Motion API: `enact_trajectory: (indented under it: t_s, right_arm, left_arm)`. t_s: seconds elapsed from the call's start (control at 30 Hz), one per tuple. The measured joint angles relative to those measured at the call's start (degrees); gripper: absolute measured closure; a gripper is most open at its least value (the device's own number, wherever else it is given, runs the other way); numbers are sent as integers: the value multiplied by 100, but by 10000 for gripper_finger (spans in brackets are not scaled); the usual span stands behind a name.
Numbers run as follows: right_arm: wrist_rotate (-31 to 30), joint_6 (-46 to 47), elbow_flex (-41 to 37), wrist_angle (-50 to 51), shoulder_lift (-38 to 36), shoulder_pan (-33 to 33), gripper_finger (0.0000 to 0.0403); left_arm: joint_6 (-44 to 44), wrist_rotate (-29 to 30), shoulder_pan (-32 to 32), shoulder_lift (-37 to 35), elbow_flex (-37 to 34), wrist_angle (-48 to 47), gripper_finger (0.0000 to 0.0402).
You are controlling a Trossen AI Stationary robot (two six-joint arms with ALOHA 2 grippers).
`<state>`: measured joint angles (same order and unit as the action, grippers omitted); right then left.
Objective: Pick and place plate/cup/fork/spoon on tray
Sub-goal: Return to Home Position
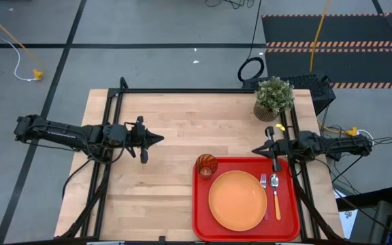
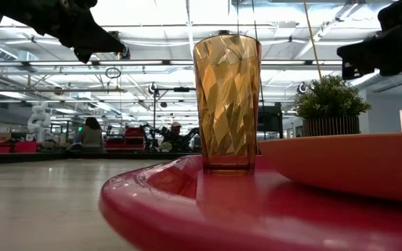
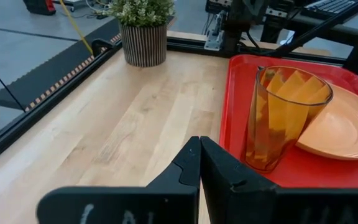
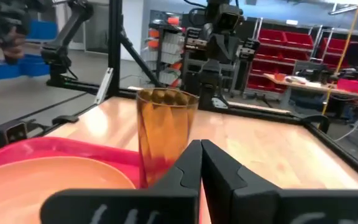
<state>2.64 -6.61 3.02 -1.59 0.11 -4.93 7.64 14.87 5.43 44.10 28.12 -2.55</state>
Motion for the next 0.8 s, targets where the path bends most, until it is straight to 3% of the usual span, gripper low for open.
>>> enact_trajectory:
  t_s: [0.4, 0.67, 0.8]
  right_arm:
    - [-344, -1, 27, 397, 3, -2, 403]
    - [-425, -4, 7, -375, 30, -2, 403]
    - [-425, -4, 7, -580, 31, -2, 403]
  left_arm:
    - [-249, 34, -67, -15, -262, 266, 398]
    - [-237, -35, -76, -74, -1330, 2263, 398]
    - [-335, -101, -76, -76, -1632, 2700, 399]
